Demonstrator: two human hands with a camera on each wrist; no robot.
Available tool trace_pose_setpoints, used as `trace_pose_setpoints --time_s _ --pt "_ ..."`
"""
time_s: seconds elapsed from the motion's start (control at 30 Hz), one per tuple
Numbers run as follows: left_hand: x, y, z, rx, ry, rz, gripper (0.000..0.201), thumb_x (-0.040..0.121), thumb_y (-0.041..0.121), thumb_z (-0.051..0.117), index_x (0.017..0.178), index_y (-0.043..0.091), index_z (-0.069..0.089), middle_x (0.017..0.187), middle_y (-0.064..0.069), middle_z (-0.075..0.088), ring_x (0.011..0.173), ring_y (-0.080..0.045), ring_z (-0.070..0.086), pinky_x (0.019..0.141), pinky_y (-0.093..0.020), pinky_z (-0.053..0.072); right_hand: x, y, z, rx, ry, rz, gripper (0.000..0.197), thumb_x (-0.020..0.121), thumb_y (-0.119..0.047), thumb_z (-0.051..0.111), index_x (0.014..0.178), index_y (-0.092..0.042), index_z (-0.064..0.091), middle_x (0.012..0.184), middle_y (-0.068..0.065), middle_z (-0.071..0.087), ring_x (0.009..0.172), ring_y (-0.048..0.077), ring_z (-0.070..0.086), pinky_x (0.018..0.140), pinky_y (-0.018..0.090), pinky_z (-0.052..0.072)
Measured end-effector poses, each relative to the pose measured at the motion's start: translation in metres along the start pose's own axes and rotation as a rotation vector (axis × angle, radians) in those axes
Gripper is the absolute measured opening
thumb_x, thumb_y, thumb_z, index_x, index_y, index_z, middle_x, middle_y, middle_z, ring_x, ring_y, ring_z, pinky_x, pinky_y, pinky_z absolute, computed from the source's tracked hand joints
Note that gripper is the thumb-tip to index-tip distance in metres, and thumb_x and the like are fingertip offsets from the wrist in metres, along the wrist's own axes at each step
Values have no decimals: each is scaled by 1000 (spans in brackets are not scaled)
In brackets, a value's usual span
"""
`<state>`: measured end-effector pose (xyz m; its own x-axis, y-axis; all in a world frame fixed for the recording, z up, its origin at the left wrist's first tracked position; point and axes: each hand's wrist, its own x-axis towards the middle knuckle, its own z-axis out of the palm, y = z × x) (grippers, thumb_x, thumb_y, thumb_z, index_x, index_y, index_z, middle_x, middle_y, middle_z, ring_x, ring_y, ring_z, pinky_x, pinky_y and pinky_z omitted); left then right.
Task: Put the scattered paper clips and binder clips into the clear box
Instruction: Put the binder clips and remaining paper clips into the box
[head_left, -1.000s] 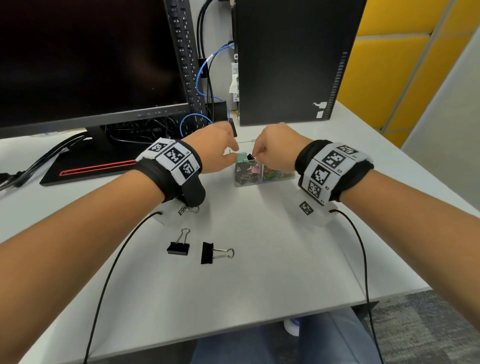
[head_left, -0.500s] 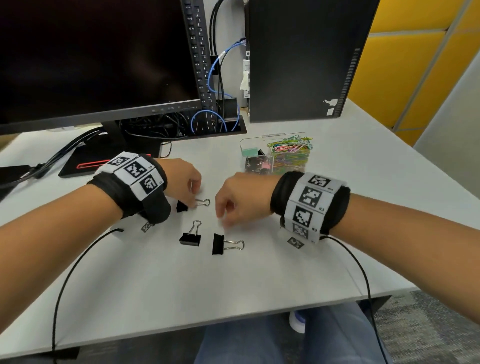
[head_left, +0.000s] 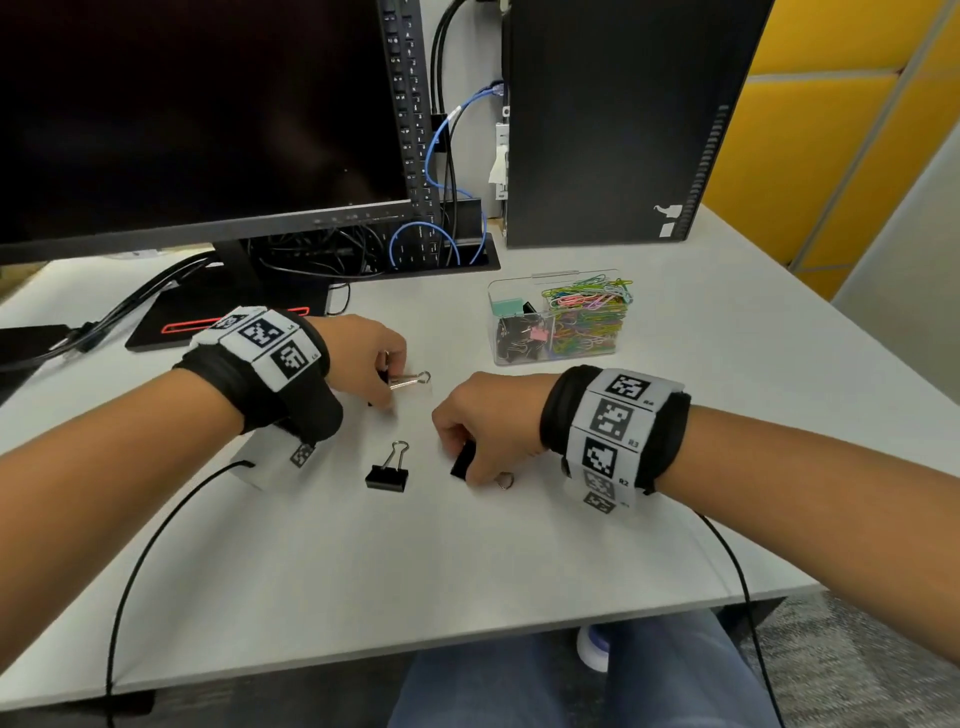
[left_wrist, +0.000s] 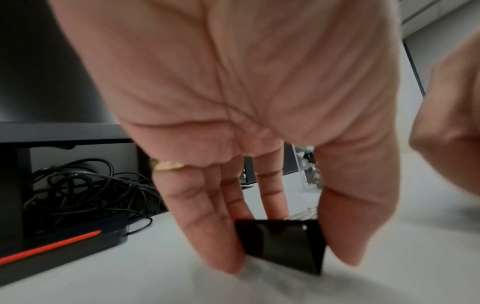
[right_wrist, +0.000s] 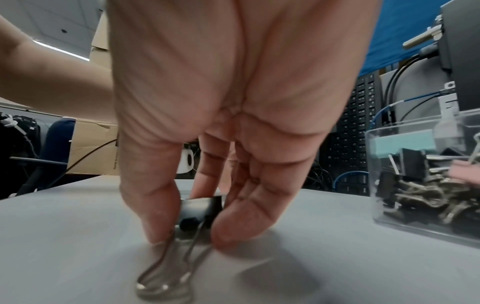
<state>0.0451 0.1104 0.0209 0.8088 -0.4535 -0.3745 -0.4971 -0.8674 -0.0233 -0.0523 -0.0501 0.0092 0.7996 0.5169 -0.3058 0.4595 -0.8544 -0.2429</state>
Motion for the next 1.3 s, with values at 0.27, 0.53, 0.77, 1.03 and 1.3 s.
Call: trace_pose_setpoints --time_s 0.27,0.53,0.77,1.03,1.3 --pt "6 16 -29 -353 201 96 31 71 33 79 90 23 56 90 7 61 69 -16 65 62 -26 52 -3 28 -29 85 210 90 9 79 -12 70 85 -18 67 71 -12 54 75 12 54 59 19 41" --pt "15 23 -35 -566 363 107 12 82 22 70 82 16 59 74 2 68 64 -9 67 59 -16 49 -12 78 -76 244 831 266 16 81 1 54 87 -9 66 81 -3 57 75 14 52 68 21 42" --pt "26 35 -39 -858 540 155 8 86 9 63 92 13 60 80 0 68 76 -11 70 73 -18 57 -1 94 -69 115 720 316 15 85 0 52 89 -8 65 85 1 60 85 19 55 84 30 50" --pt "36 59 -37 -801 547 212 16 79 10 73 79 15 57 81 -7 71 72 -15 69 76 -29 58 0 90 -64 -91 559 383 18 87 -6 53 87 -20 65 86 1 56 82 21 47 72 28 41" --pt "43 71 -36 -562 606 150 11 82 20 69 84 11 64 82 -3 68 73 -13 61 63 -16 47 -15 89 -77 126 566 383 34 90 -2 50 114 -16 67 121 4 61 114 21 56 87 24 43"
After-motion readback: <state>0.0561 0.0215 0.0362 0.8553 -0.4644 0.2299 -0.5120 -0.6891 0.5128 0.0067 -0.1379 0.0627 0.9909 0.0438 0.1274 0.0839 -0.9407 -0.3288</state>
